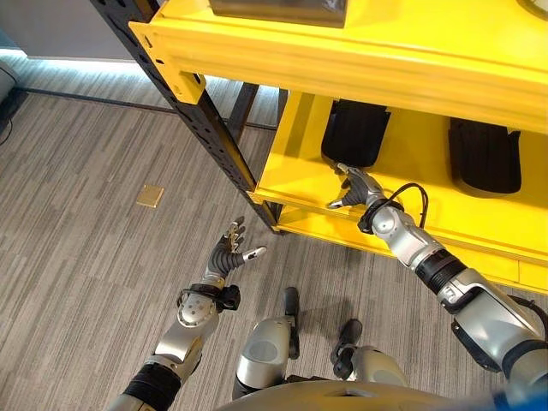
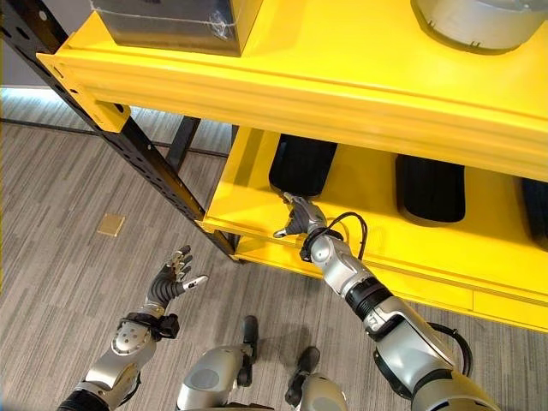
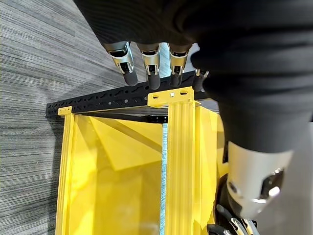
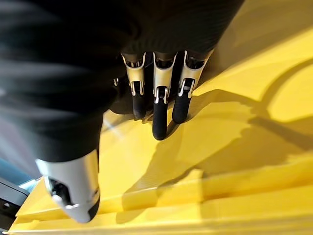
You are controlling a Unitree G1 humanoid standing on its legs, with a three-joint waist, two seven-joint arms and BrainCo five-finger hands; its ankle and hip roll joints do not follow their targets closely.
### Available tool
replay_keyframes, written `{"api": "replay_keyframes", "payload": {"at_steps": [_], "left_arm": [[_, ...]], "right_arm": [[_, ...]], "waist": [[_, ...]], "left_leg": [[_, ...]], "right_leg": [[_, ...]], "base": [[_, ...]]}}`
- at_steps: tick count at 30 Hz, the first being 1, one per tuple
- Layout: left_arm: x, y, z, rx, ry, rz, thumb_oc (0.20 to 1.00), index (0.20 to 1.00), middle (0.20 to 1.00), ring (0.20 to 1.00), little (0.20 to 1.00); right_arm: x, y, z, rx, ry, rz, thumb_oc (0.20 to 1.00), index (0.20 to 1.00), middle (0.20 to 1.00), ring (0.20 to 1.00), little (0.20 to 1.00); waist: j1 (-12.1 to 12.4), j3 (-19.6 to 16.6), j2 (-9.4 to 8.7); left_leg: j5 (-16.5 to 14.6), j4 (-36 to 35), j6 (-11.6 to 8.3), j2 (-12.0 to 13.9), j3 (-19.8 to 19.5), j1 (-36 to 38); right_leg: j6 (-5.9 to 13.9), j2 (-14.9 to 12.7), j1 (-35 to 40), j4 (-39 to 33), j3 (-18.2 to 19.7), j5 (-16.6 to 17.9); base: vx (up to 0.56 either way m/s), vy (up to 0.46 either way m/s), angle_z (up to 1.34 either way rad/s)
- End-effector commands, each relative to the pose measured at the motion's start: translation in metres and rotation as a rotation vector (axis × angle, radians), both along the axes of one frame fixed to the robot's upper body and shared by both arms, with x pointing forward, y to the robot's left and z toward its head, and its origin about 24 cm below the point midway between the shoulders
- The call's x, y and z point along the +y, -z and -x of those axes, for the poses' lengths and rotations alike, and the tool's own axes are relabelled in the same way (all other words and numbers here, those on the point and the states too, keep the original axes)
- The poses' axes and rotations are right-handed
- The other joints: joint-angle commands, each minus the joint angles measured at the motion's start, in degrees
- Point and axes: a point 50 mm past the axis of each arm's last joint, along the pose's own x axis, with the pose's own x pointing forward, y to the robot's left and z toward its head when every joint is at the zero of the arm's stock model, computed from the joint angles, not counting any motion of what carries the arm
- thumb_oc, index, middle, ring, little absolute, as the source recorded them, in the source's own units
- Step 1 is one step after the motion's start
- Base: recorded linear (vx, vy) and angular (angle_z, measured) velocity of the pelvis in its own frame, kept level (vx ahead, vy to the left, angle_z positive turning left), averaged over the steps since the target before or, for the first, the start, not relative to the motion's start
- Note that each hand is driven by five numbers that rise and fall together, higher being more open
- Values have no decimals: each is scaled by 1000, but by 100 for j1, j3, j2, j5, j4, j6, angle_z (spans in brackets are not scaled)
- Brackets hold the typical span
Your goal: Move parts from the plastic box to the shelf.
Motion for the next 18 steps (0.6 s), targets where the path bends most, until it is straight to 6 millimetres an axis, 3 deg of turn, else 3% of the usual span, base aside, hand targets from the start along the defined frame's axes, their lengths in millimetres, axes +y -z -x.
{"api": "replay_keyframes", "payload": {"at_steps": [1,2,9,12,15,17,18], "left_arm": [[-13,-10,-2,-72,63,6,1000,1000,1000,1000,1000],[-13,-11,-3,-74,62,7,1000,1000,1000,1000,1000],[-12,-10,-2,-75,58,7,1000,1000,1000,1000,1000],[-10,-11,-1,-87,53,17,1000,1000,1000,1000,1000],[-8,-13,2,-98,36,28,1000,1000,1000,1000,1000],[-5,-12,3,-96,30,68,1000,1000,1000,1000,1000],[-4,-12,3,-96,32,76,1000,1000,1000,1000,1000]], "right_arm": [[-18,13,-3,56,87,48,1000,1000,1000,1000,1000],[-17,11,-3,54,77,53,1000,1000,1000,1000,1000],[-10,13,0,73,14,44,1000,1000,1000,1000,1000],[6,9,7,87,-111,-9,1000,1000,1000,1000,1000],[27,11,27,179,-272,-149,1000,1000,1000,1000,1000],[48,12,56,339,-459,-385,1000,1000,1000,1000,1000],[50,11,58,348,-478,-397,1000,1000,1000,1000,1000]], "waist": [[105,21,-128],[102,32,-124],[81,12,-148],[53,28,-163],[-22,42,-211],[-103,48,-277],[-109,47,-282]], "left_leg": [[160,200,-502,636,279,127],[256,201,-445,649,353,73],[176,179,-502,645,297,144],[282,158,-444,664,383,94],[290,144,-436,670,415,100],[310,92,-442,688,458,130],[312,84,-442,688,462,135]], "right_leg": [[660,-660,-330,504,11,424],[593,-658,-369,474,-58,519],[662,-651,-318,473,26,442],[604,-641,-367,443,-29,536],[617,-629,-379,429,8,546],[632,-604,-383,389,55,563],[634,-602,-380,382,59,565]], "base": [[-77,-1,0],[-75,-2,0],[-3,-2,0],[-26,-1,0],[-9,-7,-1],[-32,-35,-5],[-24,-34,-1]]}}
